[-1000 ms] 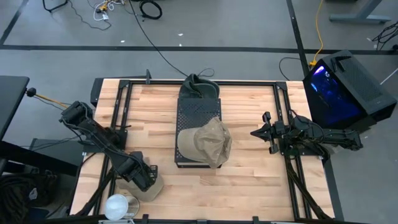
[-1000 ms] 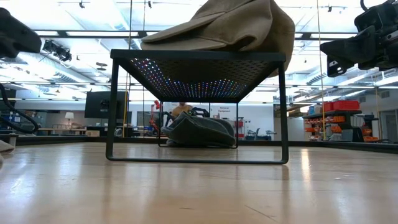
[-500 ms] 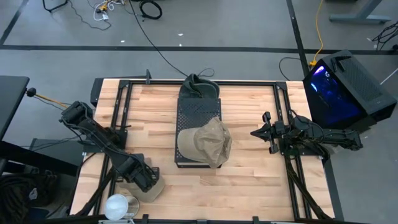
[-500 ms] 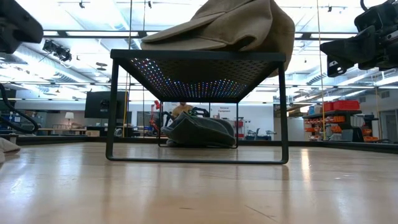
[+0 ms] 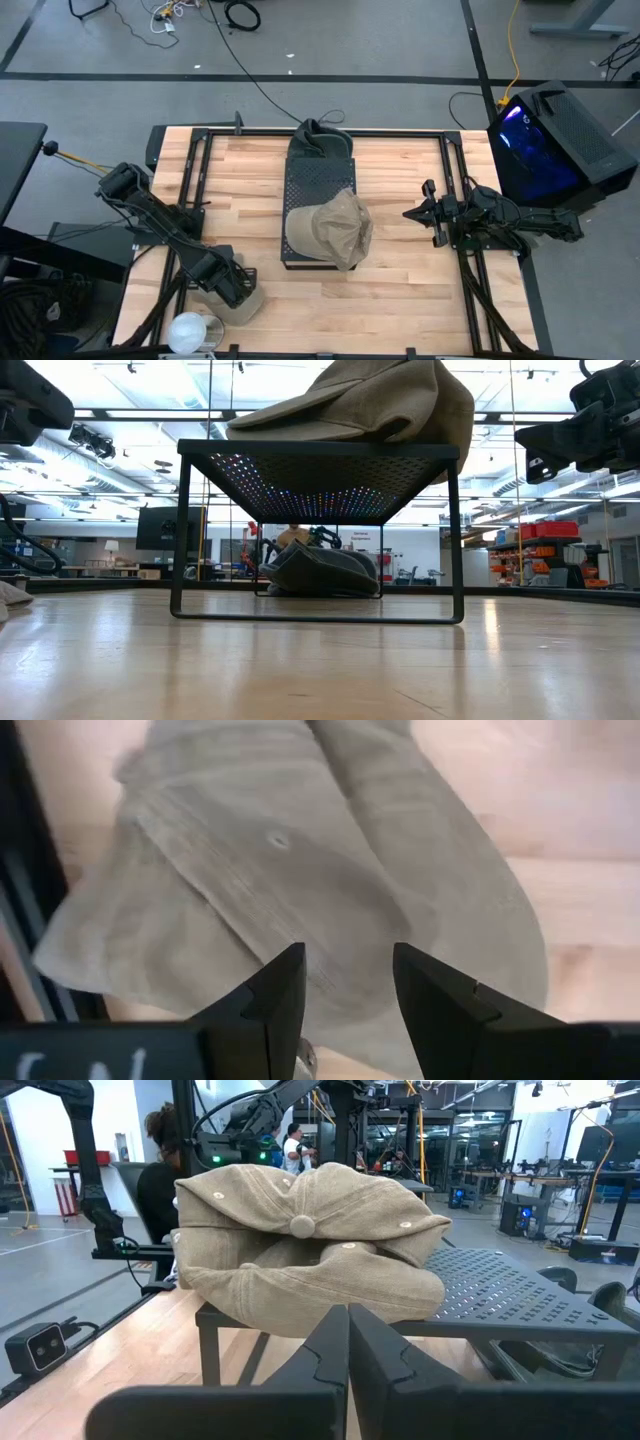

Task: Pick & Place hat
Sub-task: Stack the brown cap on top of the other brown cap on the shelf

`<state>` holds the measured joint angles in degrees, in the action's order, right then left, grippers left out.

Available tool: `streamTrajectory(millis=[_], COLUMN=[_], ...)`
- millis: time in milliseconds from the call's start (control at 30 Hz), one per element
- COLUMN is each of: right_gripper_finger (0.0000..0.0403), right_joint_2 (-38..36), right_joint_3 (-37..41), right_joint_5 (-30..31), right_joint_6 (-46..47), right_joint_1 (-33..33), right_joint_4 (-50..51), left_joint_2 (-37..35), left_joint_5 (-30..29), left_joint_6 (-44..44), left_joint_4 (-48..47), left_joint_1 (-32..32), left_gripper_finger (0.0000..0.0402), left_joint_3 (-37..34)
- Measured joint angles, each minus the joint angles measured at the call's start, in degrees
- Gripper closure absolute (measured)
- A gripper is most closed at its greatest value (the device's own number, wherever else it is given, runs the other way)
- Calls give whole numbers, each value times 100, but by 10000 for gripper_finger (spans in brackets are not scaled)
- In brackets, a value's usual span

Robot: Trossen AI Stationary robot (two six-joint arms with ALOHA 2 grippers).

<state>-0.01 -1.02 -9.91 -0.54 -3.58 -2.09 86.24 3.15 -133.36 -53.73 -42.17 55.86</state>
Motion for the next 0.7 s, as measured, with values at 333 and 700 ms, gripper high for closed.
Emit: streamTrajectory(millis=[333,700], right_gripper_finger=[396,396], right_joint_2=[0,0], right_joint_3=[0,0], right_joint_5=[0,0], right_joint_6=[0,-2], right_joint_1=[1,1], right_joint_4=[0,0], left_joint_2=[0,0], left_joint_5=[-316,-332], left_joint_6=[-344,-266], left_joint_4=[-194,-272], left_joint_1=[338,758], left_gripper_finger=[243,244], left_joint_3=[-2,-2])
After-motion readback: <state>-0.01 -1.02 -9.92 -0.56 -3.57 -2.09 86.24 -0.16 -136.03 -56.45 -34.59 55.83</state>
